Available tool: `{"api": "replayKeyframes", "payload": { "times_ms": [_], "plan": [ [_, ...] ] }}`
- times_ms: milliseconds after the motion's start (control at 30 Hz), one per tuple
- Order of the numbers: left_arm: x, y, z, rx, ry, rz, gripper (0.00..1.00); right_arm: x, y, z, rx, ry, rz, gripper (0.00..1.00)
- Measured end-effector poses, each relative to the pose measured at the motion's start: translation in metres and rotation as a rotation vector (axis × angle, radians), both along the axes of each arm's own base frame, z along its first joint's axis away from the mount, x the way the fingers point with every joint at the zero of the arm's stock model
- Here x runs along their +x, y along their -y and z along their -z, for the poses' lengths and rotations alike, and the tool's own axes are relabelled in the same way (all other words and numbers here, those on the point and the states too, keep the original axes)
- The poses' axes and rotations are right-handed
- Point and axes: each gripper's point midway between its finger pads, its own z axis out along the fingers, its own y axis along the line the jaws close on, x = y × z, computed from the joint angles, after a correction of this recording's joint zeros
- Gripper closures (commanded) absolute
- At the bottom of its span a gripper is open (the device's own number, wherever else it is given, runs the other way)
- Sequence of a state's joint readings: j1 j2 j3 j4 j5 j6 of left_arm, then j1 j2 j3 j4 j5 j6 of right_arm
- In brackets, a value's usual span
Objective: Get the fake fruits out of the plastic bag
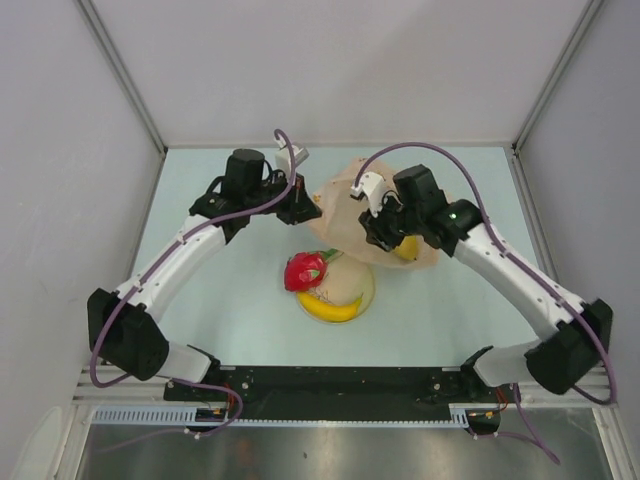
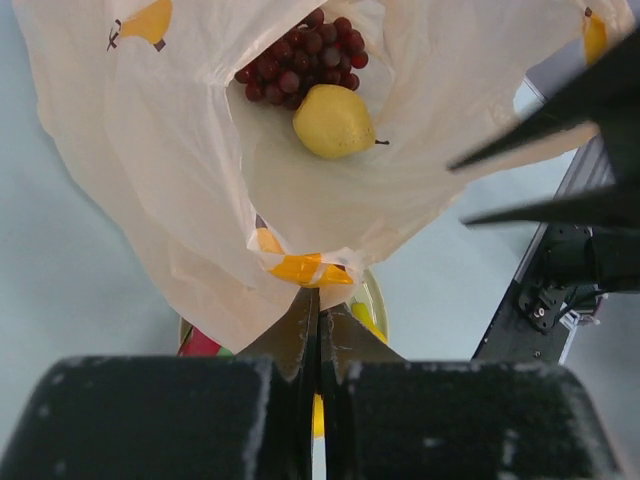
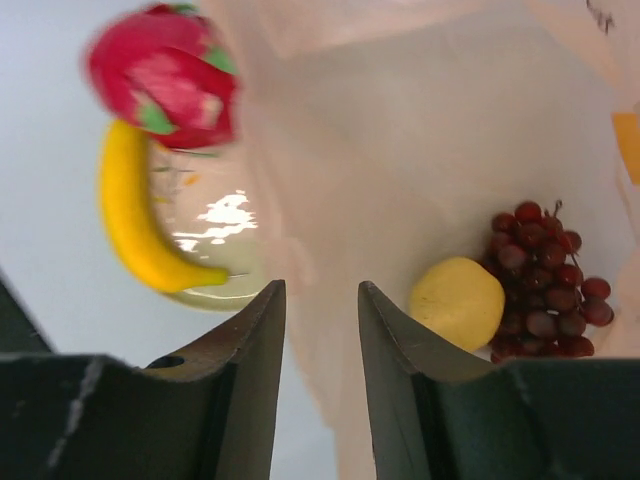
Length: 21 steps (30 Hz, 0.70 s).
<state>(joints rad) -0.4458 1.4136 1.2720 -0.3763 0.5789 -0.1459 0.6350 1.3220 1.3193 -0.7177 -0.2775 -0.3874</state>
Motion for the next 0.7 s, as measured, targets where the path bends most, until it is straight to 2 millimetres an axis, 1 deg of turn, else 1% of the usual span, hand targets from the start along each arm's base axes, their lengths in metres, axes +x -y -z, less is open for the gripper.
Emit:
{"api": "replayKeyframes", "payload": {
  "times_ms": [33, 100, 133, 200, 267, 300, 467, 567, 700],
  "plan": [
    [-0.001, -0.001, 0.001, 0.000, -0.006, 0.001, 1.00, 0.012, 0.004, 0.008, -0.020, -0.001, 0.031, 0.62],
    [-0.001, -0.003, 0.001, 0.000, -0.014, 0.001, 1.00, 0.036, 0.010, 0.040, -0.076, -0.020, 0.078, 0.62],
    [-0.001, -0.004, 0.002, 0.000, -0.016, 0.003, 1.00, 0.042, 0.014, 0.056, -0.106, -0.030, 0.092, 0.61],
    [-0.003, -0.005, 0.003, 0.003, -0.009, 0.015, 1.00, 0.049, 0.026, 0.091, -0.182, -0.067, 0.121, 0.56],
    [-0.008, -0.008, 0.008, 0.019, -0.010, 0.024, 1.00, 0.056, 0.037, 0.114, -0.237, -0.083, 0.151, 0.47],
    [-0.010, -0.009, 0.011, 0.030, -0.008, 0.031, 1.00, 0.062, 0.044, 0.121, -0.261, -0.072, 0.175, 0.45],
    [-0.016, -0.015, 0.026, 0.080, -0.004, 0.057, 1.00, 0.086, 0.071, 0.129, -0.302, 0.001, 0.292, 0.42],
    [-0.019, -0.018, 0.033, 0.094, -0.008, 0.062, 1.00, 0.090, 0.085, 0.137, -0.324, 0.014, 0.342, 0.37],
    [-0.017, -0.021, 0.034, 0.100, 0.003, 0.063, 1.00, 0.085, 0.091, 0.150, -0.347, 0.013, 0.350, 0.34]
  ]
}}
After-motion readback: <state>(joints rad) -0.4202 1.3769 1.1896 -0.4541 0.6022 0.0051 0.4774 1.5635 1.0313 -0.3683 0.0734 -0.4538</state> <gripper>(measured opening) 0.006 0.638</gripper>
